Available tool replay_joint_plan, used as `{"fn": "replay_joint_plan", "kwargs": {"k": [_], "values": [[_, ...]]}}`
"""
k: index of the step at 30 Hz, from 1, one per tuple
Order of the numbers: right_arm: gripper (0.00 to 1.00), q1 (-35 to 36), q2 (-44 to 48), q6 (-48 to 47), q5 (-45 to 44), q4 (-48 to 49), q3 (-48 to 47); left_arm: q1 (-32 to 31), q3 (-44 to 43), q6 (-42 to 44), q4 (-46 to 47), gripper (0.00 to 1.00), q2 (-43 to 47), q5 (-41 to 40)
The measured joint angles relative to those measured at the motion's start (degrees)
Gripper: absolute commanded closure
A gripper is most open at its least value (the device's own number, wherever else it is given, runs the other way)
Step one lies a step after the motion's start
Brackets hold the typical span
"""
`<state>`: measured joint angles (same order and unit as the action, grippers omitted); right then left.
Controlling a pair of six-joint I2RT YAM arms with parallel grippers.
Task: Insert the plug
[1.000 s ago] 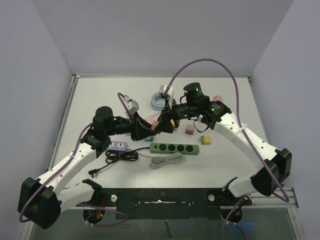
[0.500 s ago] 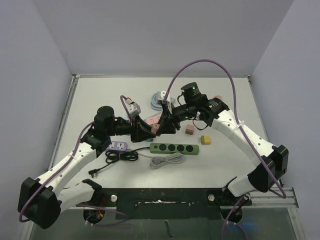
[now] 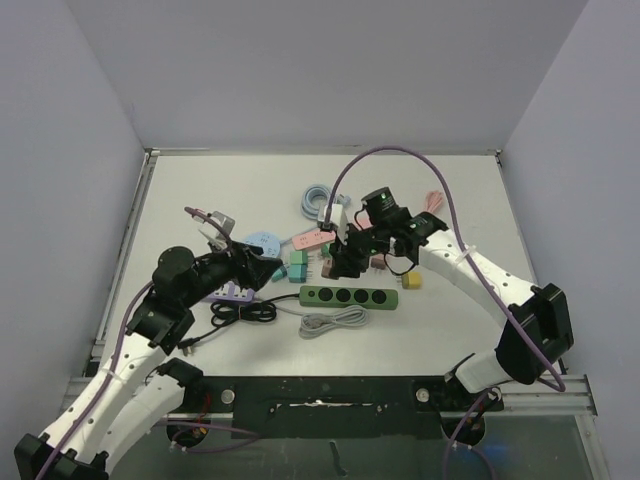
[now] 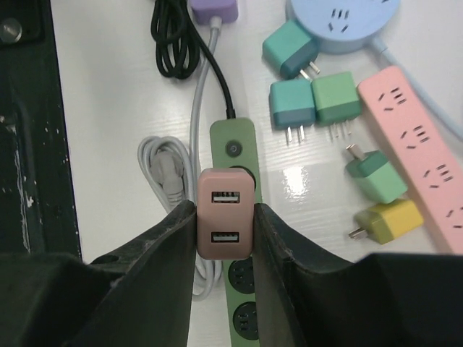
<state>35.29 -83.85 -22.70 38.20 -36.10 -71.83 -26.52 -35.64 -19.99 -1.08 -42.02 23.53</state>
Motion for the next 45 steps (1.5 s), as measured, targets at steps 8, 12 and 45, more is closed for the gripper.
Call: {"fn": "replay_joint_plan", "kwargs": {"k": [8,12,45], "values": [[1.0,3.28,-0.11,-0.44,-3.28,6.1,9.81,0.37,2.49,-6.12,-6.56,0.37,7.37,-15.96],[1.0,4.33,-0.11,0.48,-4.61,11.28,12.79,0.39,2.49,-7.15,-9.51,0.37,8.92,-20.87],[1.0,4.68,-6.05,-2.19,-6.67,19.61,16.61,0.39,3.5,-8.37,-13.92,0.37,9.9,-26.53]]}}
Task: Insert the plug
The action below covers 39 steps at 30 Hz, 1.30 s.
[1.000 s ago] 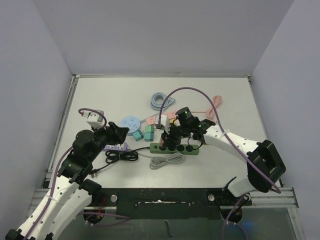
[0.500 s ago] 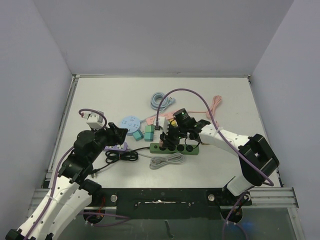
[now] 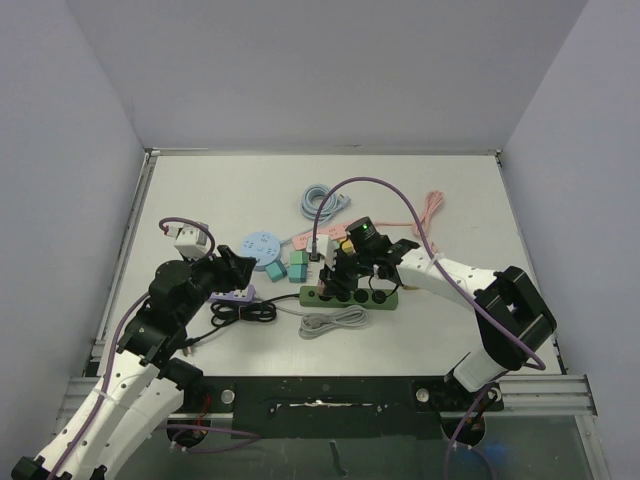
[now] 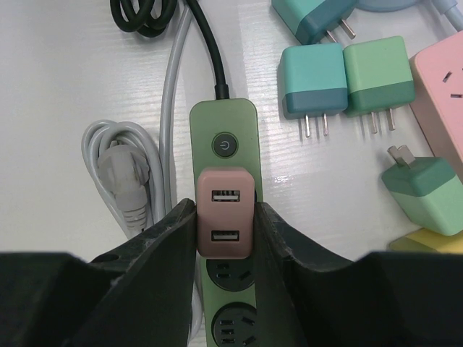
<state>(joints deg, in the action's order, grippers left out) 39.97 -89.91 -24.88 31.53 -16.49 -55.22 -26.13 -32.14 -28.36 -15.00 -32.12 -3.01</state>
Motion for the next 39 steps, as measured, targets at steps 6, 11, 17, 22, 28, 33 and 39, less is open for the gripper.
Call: {"fn": "replay_joint_plan", "kwargs": {"k": [6,11,17,22,28,33,39], "values": [[1.0,0.0,-0.31,-1.29,0.35,0.28,0.0,0.0,0.02,0.0,0.0,0.37,0.0,-0.02],[1.0,0.0,-0.37,-3.08,0.46,-0.31,-0.2,0.0,0.02,0.02,0.0,0.37,0.0,-0.02],[1.0,-0.09,-1.38,-5.6,1.31,-4.61,-2.56,0.0,0.02,0.02,0.0,0.37,0.0,-0.17],[1.0,-0.26,-2.36,-6.6,2.36,-7.23,-3.65,0.0,0.02,0.0,0.02,0.37,0.0,-0.22],[1.0,-0.26,-2.34,-6.03,2.05,-6.27,-3.23,0.0,0.02,0.02,0.04,0.37,0.0,-0.24],[1.0,-0.09,-1.9,-4.48,0.37,-4.15,-2.25,0.0,0.02,0.02,0.15,0.37,0.0,-0.26],[1.0,0.42,-0.9,-3.3,-2.01,-1.7,0.24,0.0,0.02,0.02,0.17,0.37,0.0,-0.76]]}}
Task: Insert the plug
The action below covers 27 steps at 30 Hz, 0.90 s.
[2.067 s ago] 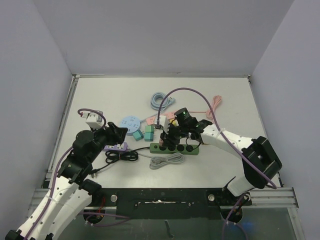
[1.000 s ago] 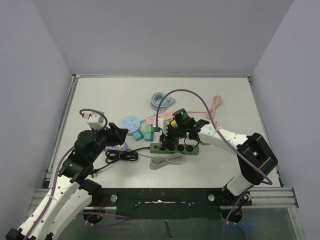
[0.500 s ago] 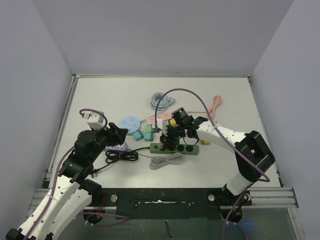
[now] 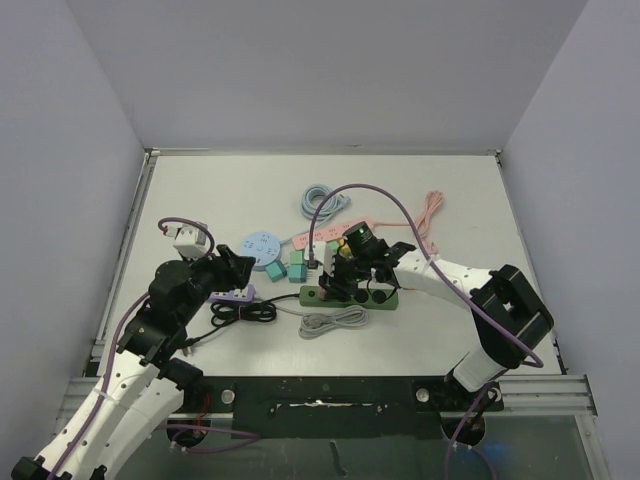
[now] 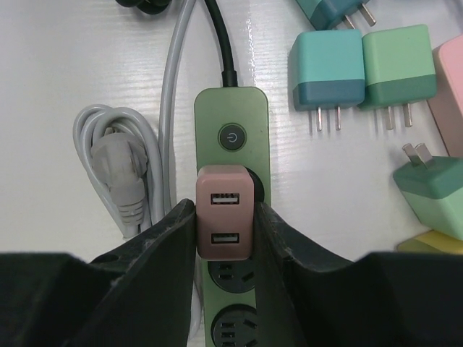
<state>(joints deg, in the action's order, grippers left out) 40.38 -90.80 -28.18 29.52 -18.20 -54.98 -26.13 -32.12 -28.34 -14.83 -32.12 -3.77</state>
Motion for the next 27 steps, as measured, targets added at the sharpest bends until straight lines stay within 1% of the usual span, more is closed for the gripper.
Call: {"fn": "replay_joint_plan", "kwargs": {"k": [3,11,27], "values": [[1.0,0.22,-0.07,-0.02,-0.37,1.42,0.79,0.0,0.0,0.0,0.0,0.37,0.0,-0.17],[1.0,0.22,-0.46,-0.17,-0.17,1.4,0.66,0.0,0.0,0.02,0.02,0.37,0.02,-0.44],[1.0,0.33,-4.5,-0.46,-0.66,-1.92,-2.27,0.0,0.0,0.09,0.0,0.37,0.44,-2.45]]}}
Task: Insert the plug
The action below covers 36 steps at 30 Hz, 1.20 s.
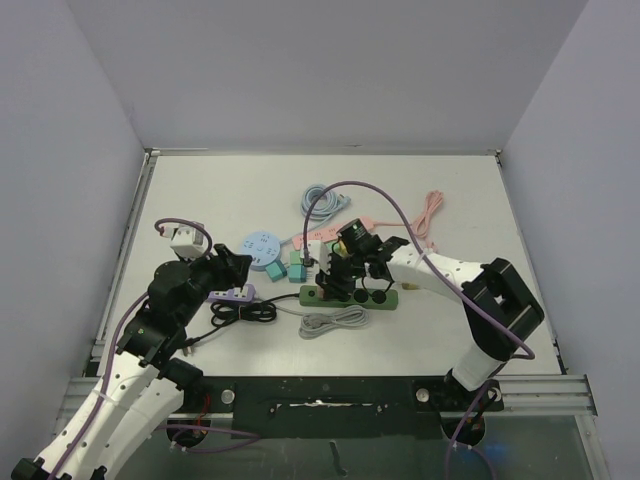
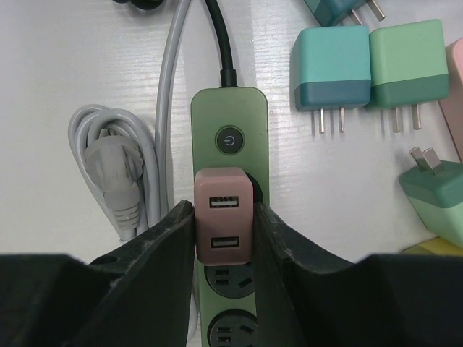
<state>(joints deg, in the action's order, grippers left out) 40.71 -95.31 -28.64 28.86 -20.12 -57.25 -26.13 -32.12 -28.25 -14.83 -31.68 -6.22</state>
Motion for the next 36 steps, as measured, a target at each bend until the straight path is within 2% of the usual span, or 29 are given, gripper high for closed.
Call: {"fn": "replay_joint_plan", "kwargs": {"k": [12,14,18,20,22,27,36], "values": [[0.99,1.55,-1.18,0.02,-2.89,0.09,0.26,0.04,0.0,0.42,0.35,0.37,-1.14,-1.55],[0.87,1.66,-0.52,0.52,-3.23,0.92,0.92,0.04,0.0,0.42,0.59,0.37,-1.92,-1.79],[0.49,1.7,2.93,1.99,-4.31,3.52,3.02,0.04,-0.7,0.44,0.44,0.37,-3.82,-2.14],[0.38,0.76,4.13,2.78,-6.91,2.43,3.67,0.04,-1.4,0.44,0.46,0.37,-4.5,-2.12],[0.33,-1.38,5.6,3.37,-8.76,-0.09,3.98,0.04,-1.92,0.48,0.72,0.37,-4.66,-2.12],[0.29,-3.91,7.37,2.97,-11.54,-6.78,0.37,0.04,-2.08,0.46,1.62,0.37,-4.37,-1.62],[0.29,0.72,7.23,-0.96,-11.91,-13.16,-4.94,0.04,-2.03,0.33,2.19,0.36,-2.14,-0.44]]}}
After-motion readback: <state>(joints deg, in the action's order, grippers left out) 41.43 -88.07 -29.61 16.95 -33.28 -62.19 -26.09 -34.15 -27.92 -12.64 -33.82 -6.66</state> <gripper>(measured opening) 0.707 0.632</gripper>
